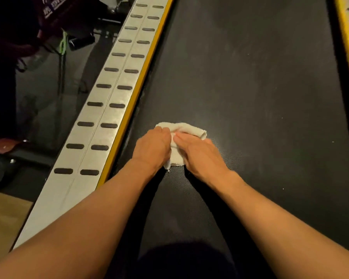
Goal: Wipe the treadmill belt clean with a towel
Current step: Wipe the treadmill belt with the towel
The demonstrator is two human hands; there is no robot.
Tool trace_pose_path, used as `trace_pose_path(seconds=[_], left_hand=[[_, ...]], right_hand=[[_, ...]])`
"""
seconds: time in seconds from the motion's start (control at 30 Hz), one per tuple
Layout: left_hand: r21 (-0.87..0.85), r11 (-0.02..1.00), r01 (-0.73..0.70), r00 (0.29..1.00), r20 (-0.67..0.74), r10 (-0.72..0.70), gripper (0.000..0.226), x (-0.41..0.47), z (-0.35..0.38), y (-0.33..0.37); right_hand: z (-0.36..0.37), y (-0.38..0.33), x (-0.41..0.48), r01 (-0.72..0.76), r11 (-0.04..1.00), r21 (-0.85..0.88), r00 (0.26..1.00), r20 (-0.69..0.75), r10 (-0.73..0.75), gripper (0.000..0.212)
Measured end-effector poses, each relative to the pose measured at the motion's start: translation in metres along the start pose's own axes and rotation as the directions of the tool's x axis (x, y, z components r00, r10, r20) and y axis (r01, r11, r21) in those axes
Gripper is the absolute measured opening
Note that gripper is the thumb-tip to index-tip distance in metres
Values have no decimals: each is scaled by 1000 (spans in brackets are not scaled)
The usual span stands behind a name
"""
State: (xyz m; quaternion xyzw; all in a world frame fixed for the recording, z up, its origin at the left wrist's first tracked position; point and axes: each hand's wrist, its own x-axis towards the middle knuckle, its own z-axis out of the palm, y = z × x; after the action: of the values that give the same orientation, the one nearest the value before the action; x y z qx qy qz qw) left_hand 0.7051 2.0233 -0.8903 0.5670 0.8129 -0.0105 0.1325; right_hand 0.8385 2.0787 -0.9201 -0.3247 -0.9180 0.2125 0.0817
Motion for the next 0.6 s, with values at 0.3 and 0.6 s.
trace_pose_path(seconds=[0.3,0.6], left_hand=[[-22,995,-93,996,-17,93,26,-2,3,34],[-21,998,-63,998,13,63,28,8,-3,56]], right_hand=[[-9,15,-14,-99,995,-19,995,-33,98,27],[-23,29,-3,-147,987,-68,989,25,149,40]])
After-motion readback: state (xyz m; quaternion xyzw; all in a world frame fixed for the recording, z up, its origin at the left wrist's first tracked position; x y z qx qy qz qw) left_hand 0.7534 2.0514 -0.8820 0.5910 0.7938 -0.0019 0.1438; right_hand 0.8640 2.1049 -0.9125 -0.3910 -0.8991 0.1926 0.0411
